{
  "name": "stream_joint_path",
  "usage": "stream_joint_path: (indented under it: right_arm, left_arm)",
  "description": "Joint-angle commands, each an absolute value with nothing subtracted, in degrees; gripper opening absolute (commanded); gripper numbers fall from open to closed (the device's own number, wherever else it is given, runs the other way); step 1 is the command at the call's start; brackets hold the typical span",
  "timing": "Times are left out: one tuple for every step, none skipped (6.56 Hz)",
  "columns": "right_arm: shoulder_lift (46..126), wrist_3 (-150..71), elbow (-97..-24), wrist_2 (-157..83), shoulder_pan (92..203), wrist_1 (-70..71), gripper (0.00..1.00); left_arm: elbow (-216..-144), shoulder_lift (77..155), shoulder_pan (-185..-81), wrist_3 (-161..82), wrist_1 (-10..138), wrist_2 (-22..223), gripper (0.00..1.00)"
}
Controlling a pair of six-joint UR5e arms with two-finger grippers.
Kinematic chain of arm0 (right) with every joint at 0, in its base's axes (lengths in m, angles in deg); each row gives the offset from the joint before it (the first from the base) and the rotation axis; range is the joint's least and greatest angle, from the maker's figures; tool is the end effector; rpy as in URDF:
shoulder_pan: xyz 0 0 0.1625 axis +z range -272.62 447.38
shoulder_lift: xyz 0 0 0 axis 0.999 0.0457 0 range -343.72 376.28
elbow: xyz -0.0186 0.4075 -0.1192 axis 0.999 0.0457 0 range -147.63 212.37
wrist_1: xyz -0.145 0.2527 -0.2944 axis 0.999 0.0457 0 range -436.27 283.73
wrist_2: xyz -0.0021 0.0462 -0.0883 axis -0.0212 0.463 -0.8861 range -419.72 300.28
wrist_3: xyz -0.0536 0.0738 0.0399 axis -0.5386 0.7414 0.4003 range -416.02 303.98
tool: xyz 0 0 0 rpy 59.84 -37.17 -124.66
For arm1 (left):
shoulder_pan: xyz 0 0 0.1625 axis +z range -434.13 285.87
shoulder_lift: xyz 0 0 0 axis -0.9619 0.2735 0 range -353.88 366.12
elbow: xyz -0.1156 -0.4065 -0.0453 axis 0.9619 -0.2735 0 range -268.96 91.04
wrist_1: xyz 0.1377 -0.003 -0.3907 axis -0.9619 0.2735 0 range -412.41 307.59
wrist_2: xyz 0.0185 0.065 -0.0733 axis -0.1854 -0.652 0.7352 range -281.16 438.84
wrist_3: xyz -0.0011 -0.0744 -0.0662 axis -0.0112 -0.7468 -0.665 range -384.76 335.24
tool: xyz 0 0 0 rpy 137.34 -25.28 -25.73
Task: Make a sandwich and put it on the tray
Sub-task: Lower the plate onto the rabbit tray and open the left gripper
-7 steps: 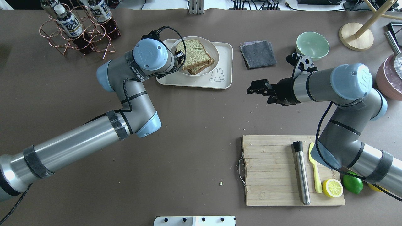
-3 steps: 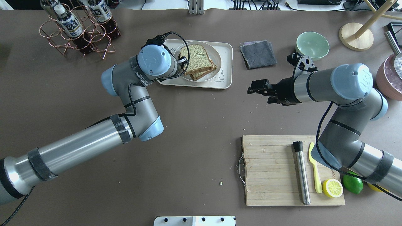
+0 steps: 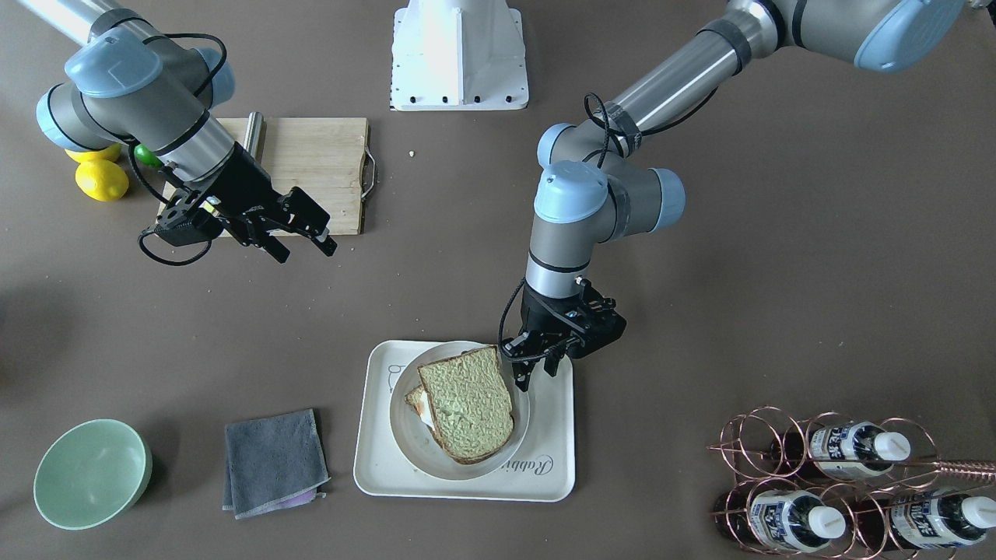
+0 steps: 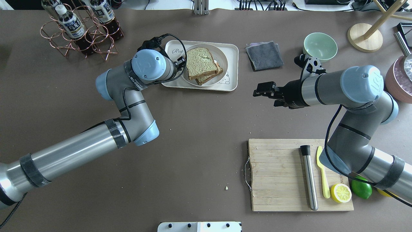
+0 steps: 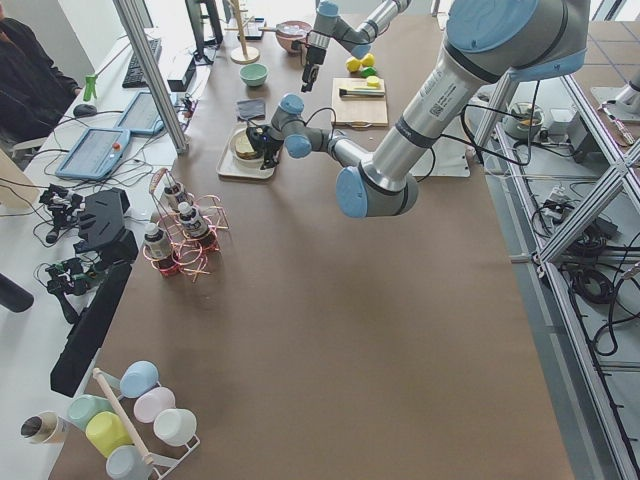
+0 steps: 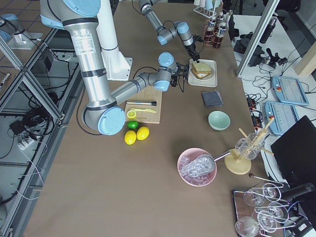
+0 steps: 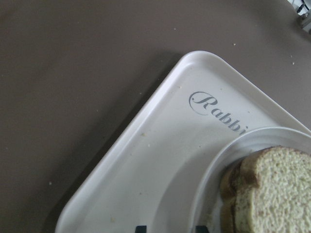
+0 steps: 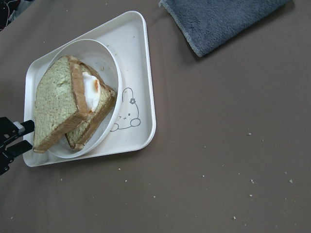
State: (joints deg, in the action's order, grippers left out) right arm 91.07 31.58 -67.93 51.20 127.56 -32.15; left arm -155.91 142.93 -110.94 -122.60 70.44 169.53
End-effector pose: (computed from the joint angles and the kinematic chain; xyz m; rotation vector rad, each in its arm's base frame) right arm -0.3843 -0.4523 0.3389 0.1527 -1.2664 0.3408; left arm 0.5669 -0.5892 0.2670 0.2420 0.9817 -0.7077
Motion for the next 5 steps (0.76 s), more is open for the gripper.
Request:
stream_joint_path:
  right_arm:
    - [91.1,31.6,-68.0,51.2,127.5,-32.2,1.0]
    - [91.0,31.5,-67.9,51.2,127.5,-32.2,1.0]
    - [91.0,31.4,-68.0,51.4,127.5,-32.1,1.0]
    - [90.9,31.3,-67.9,53.3,128.2,-31.7,1.0]
    - [91.3,31.0,-67.8,56.4,130.3,-31.5,1.0]
  left_arm:
    - [-160.3,140.0,-112.1,-120.9,70.4,171.5,0.6]
    - [-162.9,138.1,-112.7,-120.8,70.1,174.1,0.61]
    - [-167.8,134.3,-113.9,-119.8,69.8,177.8,0.76]
    - [-175.9,128.1,-115.5,-115.9,68.8,180.2,0.96]
    - [-184.8,123.8,-117.2,-110.2,61.8,180.9,0.97]
